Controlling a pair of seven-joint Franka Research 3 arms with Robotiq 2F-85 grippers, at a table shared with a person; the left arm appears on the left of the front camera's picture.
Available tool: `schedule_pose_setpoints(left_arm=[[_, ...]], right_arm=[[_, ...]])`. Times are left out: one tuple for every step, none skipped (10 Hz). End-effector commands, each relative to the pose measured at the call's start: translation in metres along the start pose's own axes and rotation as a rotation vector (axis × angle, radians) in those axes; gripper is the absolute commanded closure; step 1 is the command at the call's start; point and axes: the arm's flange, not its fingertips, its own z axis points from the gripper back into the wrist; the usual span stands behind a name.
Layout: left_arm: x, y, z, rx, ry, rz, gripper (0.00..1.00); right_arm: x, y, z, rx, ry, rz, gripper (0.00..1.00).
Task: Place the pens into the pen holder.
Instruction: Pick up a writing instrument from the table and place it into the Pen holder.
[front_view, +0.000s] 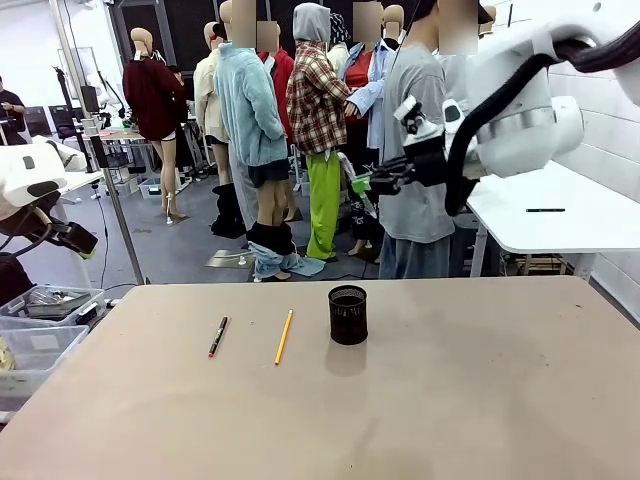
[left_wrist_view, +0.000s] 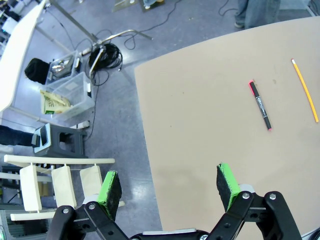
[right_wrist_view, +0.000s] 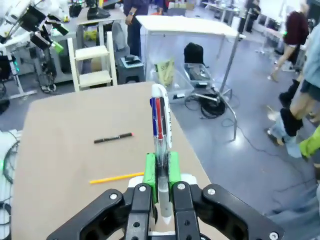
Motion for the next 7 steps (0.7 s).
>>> schedule_pose_setpoints(left_arm=[[0.001, 0.000, -0.001, 0.009, -0.009, 0.001, 0.00], [0.001, 0.000, -0.001, 0.009, -0.009, 0.001, 0.00], [0.001, 0.000, -0.001, 0.009, -0.009, 0.001, 0.00], [0.001, 0.000, -0.001, 0.009, -0.009, 0.001, 0.00], [0.001, 0.000, -0.001, 0.009, -0.009, 0.001, 0.00], [0.001, 0.000, -0.001, 0.009, -0.009, 0.001, 0.00], [0.001, 0.000, -0.001, 0.009, -0.009, 0.001, 0.00]], right_arm=[[0.021, 0.020, -0.004, -0.084, 0.159, -0.034, 1.00], [0.021, 0.020, -0.004, -0.084, 0.159, -0.034, 1.00], [0.005, 0.004, -0.002, -0.030, 0.044, 0.000, 1.00], [0.000, 0.007, -0.008, 0.104, -0.017, 0.052, 1.00], [-0.017, -0.004, -0.022, 0.184, -0.010, 0.005, 1.00], [-0.032, -0.015, -0.035, 0.244, -0.019, -0.009, 1.00], [-0.046, -0.021, -0.047, 0.293, -0.031, -0.024, 1.00]])
